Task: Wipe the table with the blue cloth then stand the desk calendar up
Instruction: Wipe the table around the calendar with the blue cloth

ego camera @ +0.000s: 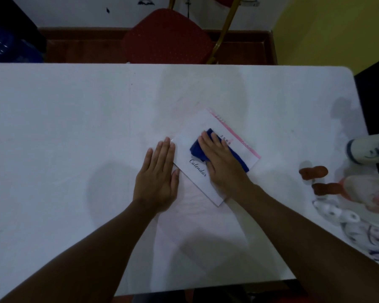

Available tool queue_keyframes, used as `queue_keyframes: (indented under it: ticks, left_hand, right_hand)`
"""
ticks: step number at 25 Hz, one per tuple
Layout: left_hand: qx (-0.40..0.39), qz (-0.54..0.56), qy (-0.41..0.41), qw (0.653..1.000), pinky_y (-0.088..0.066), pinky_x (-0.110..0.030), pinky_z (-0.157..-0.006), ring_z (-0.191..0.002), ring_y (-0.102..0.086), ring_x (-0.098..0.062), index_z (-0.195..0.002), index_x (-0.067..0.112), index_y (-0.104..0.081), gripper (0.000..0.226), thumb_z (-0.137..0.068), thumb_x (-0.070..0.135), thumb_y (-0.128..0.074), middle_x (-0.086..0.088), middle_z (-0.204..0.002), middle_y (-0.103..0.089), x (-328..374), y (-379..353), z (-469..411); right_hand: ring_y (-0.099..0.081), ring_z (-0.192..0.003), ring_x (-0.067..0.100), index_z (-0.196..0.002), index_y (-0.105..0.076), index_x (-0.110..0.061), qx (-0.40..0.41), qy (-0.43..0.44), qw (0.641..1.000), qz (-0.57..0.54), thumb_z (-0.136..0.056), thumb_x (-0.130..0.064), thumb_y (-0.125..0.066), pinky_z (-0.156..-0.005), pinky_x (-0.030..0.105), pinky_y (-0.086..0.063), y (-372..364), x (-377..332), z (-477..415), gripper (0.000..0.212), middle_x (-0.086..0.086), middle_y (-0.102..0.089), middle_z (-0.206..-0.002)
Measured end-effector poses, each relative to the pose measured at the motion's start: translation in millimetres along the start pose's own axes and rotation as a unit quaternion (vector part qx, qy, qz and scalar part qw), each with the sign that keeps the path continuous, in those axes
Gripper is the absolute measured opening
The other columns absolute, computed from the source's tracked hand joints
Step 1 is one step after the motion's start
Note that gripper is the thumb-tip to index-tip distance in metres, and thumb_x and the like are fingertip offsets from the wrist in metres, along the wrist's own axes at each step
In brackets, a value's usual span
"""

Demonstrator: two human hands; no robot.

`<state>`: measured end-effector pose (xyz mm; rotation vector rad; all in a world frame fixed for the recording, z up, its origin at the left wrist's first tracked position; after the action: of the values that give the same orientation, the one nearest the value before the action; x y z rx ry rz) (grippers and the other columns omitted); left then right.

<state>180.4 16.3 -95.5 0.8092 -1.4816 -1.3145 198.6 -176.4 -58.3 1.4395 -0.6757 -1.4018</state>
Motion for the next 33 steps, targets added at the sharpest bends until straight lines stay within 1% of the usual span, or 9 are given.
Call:
queue_keyframes:
  ticks: [3, 6, 10, 13, 19, 24, 27, 29, 33]
  left_hand:
    - [-0.006, -0.006, 0.003, 1.0, -0.012, -0.043, -0.135, -0.166, -0.001, -0.019, -0.169, 0.011, -0.01, 0.068, -0.11, 0.041, -0.022, -0.006, -0.179, -0.004, -0.5, -0.4, 1.1]
    - [-0.008, -0.006, 0.006, 1.0, -0.013, -0.044, -0.135, -0.166, 0.001, -0.018, -0.169, 0.011, -0.008, 0.069, -0.11, 0.041, -0.023, -0.006, -0.179, -0.002, -0.7, -0.9, 0.7]
    - [-0.003, -0.001, 0.003, 1.0, -0.013, -0.044, -0.135, -0.167, -0.001, -0.019, -0.169, 0.01, -0.008, 0.069, -0.109, 0.041, -0.026, -0.007, -0.179, -0.004, -0.4, 0.7, -0.5]
    - [-0.001, 0.002, 0.0, 1.0, -0.011, -0.043, -0.135, -0.167, -0.001, -0.019, -0.169, 0.01, -0.009, 0.069, -0.109, 0.041, -0.025, -0.007, -0.179, -0.006, -0.5, 0.3, -1.1]
    - [-0.003, 0.003, 0.002, 1.0, -0.016, -0.045, -0.134, -0.166, -0.005, -0.019, -0.169, 0.01, -0.013, 0.068, -0.11, 0.041, -0.025, -0.007, -0.178, -0.009, -0.1, 0.3, 0.2]
    - [-0.009, -0.005, 0.001, 1.0, -0.015, -0.045, -0.134, -0.167, -0.001, -0.019, -0.169, 0.01, -0.01, 0.068, -0.11, 0.041, -0.021, -0.007, -0.179, -0.005, -0.4, -0.5, 0.4]
    - [-0.005, -0.006, 0.0, 1.0, -0.014, -0.045, -0.134, -0.167, 0.0, -0.019, -0.169, 0.011, -0.01, 0.068, -0.109, 0.041, -0.023, -0.006, -0.179, -0.004, -1.0, -1.2, 0.3]
    - [0.002, -0.004, -0.003, 1.0, -0.014, -0.046, -0.134, -0.167, -0.002, -0.019, -0.169, 0.011, -0.011, 0.069, -0.109, 0.04, -0.026, -0.006, -0.179, -0.006, -1.0, -1.2, 0.1]
    - [0.003, -0.005, 0.0, 1.0, -0.016, -0.046, -0.134, -0.167, -0.004, -0.02, -0.169, 0.011, -0.013, 0.069, -0.109, 0.041, -0.028, -0.006, -0.179, -0.008, -0.7, -1.4, 0.4]
  right_hand:
    - [-0.013, -0.157, 0.026, -0.159, -0.025, -0.007, 0.008, -0.02, 1.0, 0.007, -0.1, -0.01, -0.044, -0.127, 0.045, -0.014, -13.3, -14.8, 7.5, 0.062, 0.007, -0.022, -0.168]
    - [-0.012, -0.157, 0.018, -0.16, -0.024, -0.012, -0.014, 0.027, 1.0, 0.0, -0.099, -0.017, -0.032, -0.127, 0.042, -0.016, -20.1, -17.0, 55.4, 0.062, 0.001, -0.021, -0.168]
    - [-0.016, -0.156, 0.021, -0.158, -0.03, -0.008, 0.026, -0.028, 0.999, 0.01, -0.095, -0.014, -0.034, -0.125, 0.048, -0.02, -0.3, 22.4, 56.5, 0.064, 0.005, -0.026, -0.167]
    - [-0.012, -0.157, 0.025, -0.16, -0.024, -0.007, 0.032, -0.066, 0.997, 0.029, -0.097, -0.011, -0.041, -0.126, 0.049, -0.017, 3.2, 27.6, 19.6, 0.065, 0.007, -0.022, -0.168]
    - [-0.013, -0.157, 0.026, -0.16, -0.023, -0.007, 0.031, -0.038, 0.998, 0.031, -0.1, -0.01, -0.045, -0.126, 0.047, -0.016, 3.2, 0.2, -50.7, 0.064, 0.007, -0.019, -0.169]
    - [-0.015, -0.156, 0.018, -0.16, -0.026, -0.013, 0.003, 0.051, 0.999, 0.002, -0.1, -0.017, -0.038, -0.127, 0.043, -0.019, -19.5, -24.9, 32.4, 0.062, 0.002, -0.025, -0.168]
    - [-0.015, -0.156, 0.016, -0.16, -0.026, -0.015, -0.023, 0.106, 0.994, 0.022, -0.1, -0.018, -0.038, -0.127, 0.04, -0.018, -15.6, -15.5, 40.8, 0.062, 0.0, -0.025, -0.167]
    - [-0.017, -0.156, 0.02, -0.159, -0.029, -0.012, -0.006, 0.084, 0.996, 0.027, -0.1, -0.014, -0.042, -0.127, 0.042, -0.017, -8.0, -9.0, 12.1, 0.061, 0.003, -0.026, -0.167]
    - [-0.014, -0.157, 0.025, -0.161, -0.022, -0.009, 0.017, -0.036, 0.999, 0.02, -0.102, -0.011, -0.046, -0.126, 0.047, -0.016, 0.8, -10.7, -53.5, 0.063, 0.005, -0.019, -0.169]
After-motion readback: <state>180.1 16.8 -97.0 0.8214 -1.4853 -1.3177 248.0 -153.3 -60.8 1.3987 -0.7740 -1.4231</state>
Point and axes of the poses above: each hand's wrist, its own z-axis away from the middle knuckle, its own y-axis out of the back of the hand, x = y × z, the point moved 5 cm from there along -z, towards the middle knuckle
